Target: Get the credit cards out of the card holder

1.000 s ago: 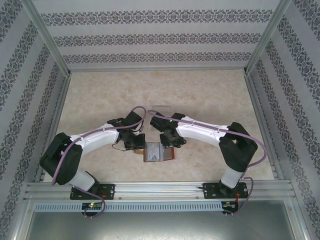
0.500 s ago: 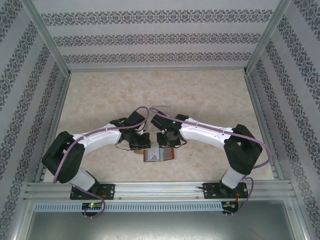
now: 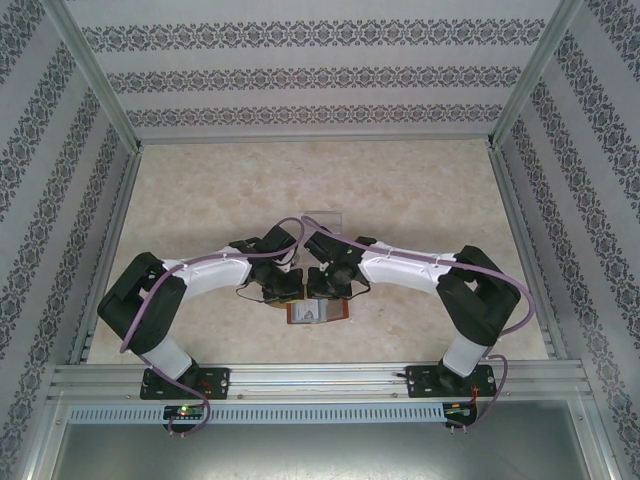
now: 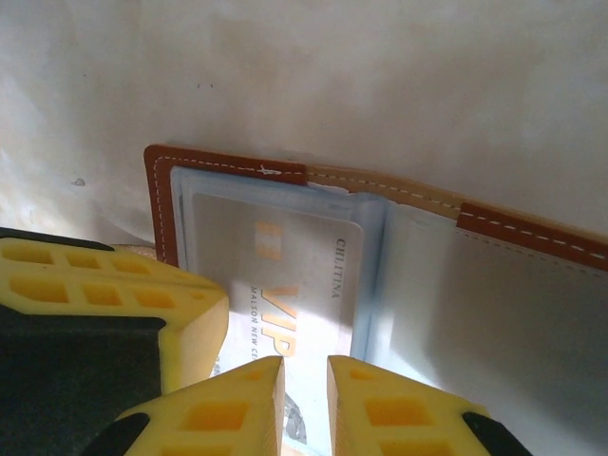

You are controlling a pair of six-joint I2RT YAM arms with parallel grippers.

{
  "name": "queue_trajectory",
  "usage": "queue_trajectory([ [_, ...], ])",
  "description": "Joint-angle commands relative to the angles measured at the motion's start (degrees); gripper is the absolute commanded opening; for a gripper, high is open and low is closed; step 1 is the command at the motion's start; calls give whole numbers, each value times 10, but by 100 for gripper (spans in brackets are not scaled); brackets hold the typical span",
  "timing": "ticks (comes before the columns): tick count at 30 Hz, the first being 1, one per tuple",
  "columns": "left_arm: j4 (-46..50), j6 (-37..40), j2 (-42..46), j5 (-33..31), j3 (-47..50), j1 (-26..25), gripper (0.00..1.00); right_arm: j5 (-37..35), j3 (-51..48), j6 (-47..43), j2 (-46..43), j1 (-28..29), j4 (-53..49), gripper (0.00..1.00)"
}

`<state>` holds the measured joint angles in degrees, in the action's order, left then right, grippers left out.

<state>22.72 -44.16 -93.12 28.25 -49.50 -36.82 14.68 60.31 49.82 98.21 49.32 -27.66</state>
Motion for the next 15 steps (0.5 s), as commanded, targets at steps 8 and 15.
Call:
queue_trajectory([
  [8,33,28,-9,-18,-17,-9,4,23,-18,15,23,-7,28,21],
  [15,28,25,-7,-17,-13,-9,4,22,-22,14,32,-7,31,21],
])
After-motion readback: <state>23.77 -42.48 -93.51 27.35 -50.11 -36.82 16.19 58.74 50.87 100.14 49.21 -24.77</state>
